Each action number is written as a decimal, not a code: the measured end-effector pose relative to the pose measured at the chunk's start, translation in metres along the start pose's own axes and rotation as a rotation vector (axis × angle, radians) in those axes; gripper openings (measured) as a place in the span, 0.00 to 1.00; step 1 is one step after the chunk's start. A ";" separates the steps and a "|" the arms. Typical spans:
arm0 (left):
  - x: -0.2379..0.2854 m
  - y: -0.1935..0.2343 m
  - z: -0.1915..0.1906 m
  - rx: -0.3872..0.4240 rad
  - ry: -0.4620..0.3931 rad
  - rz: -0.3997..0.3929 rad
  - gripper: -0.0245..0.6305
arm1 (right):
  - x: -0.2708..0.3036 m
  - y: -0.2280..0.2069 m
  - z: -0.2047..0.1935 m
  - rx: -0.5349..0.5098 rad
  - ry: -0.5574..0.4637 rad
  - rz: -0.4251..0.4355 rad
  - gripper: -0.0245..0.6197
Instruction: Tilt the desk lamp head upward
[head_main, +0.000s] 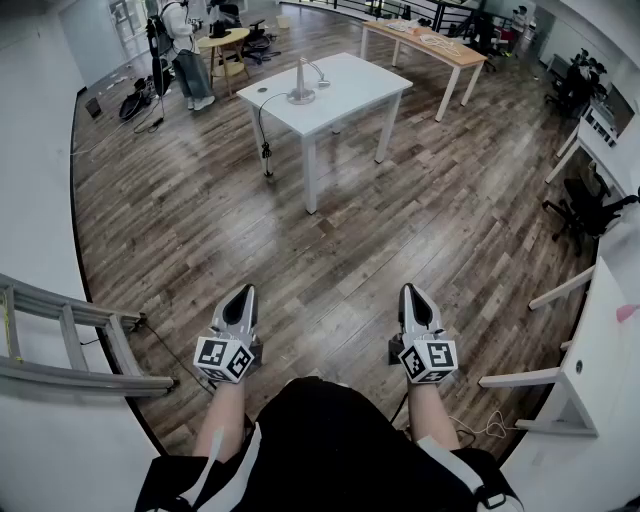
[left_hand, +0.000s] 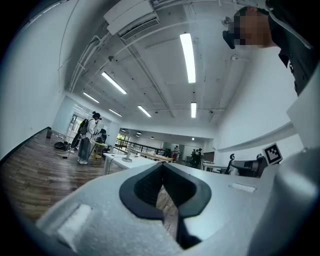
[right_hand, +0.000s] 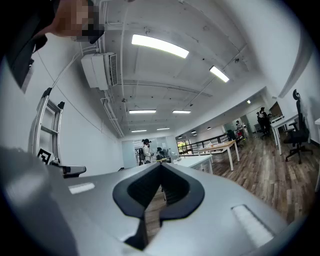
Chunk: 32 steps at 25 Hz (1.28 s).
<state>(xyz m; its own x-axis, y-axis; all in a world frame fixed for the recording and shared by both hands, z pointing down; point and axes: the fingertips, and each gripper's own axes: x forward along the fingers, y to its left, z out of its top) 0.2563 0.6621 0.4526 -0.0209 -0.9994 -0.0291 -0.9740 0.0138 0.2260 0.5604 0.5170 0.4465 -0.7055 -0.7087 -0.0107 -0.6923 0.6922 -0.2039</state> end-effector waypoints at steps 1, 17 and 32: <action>0.002 -0.002 0.000 -0.003 -0.004 0.001 0.04 | 0.000 -0.003 0.001 -0.003 -0.003 0.001 0.04; 0.010 -0.036 -0.002 0.008 -0.034 0.018 0.04 | -0.017 -0.041 0.004 -0.020 0.016 0.026 0.04; 0.045 -0.012 -0.006 0.018 -0.038 0.042 0.04 | 0.037 -0.055 -0.002 -0.031 0.033 0.045 0.05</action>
<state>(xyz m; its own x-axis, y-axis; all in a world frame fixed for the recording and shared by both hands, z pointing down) 0.2685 0.6164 0.4543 -0.0699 -0.9959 -0.0571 -0.9759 0.0564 0.2107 0.5722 0.4534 0.4590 -0.7405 -0.6719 0.0133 -0.6634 0.7278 -0.1737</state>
